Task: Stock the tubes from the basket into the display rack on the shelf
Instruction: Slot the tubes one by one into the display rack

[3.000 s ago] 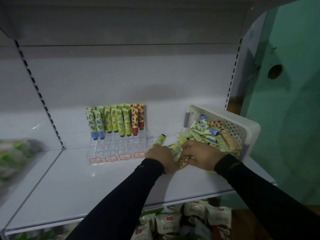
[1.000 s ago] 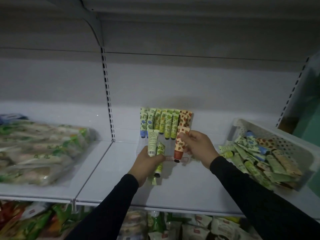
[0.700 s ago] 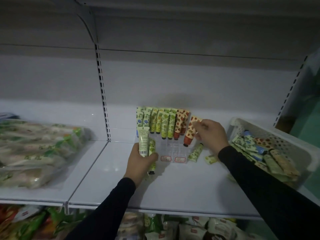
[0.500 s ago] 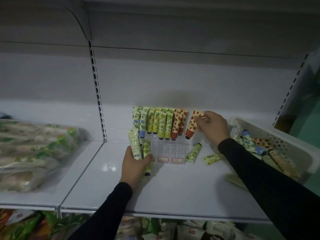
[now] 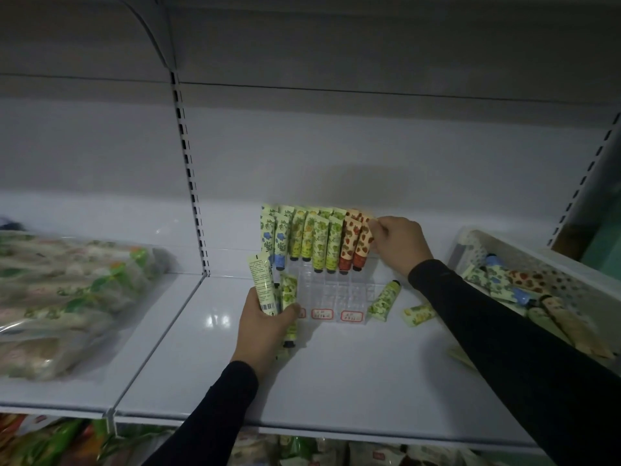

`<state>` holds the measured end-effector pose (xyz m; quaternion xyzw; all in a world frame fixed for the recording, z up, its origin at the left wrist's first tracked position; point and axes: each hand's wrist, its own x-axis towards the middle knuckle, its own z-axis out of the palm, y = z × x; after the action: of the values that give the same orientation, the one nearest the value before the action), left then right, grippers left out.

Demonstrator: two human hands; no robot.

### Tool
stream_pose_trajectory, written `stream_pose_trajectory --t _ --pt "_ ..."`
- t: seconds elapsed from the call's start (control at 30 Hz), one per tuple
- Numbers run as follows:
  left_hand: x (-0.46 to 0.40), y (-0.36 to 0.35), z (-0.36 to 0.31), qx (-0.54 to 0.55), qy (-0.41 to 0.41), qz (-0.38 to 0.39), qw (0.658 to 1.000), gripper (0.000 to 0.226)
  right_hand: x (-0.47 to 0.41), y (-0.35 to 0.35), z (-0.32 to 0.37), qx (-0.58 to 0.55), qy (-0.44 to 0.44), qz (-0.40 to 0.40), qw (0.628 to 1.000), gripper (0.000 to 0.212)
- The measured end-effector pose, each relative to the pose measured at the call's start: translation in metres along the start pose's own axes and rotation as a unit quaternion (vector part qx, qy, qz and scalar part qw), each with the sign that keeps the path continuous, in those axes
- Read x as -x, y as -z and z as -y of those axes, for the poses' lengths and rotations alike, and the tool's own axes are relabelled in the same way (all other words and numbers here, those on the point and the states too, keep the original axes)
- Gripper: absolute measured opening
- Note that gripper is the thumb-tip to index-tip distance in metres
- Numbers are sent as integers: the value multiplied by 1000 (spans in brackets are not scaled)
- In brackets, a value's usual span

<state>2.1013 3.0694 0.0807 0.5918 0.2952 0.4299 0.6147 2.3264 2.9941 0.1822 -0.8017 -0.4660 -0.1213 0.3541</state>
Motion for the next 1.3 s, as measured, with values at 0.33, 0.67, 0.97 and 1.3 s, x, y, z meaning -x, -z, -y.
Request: stream_pose_trajectory --t 0.33,0.67,0.97,1.3 --pt "-1 0 2 4 9 6 1000 38 -2 -1 1 -11 0 -23 1000 40" --pt "-2 1 4 -9 -3 10 1000 35 0 -1 4 8 25 -31 999 47" --pt "0 0 0 -6 2 15 1000 39 -6 -5 4 48 52 -19 997 45" --pt "0 -1 2 -11 -3 9 1000 39 -3 -2 7 53 26 -2 998 45"
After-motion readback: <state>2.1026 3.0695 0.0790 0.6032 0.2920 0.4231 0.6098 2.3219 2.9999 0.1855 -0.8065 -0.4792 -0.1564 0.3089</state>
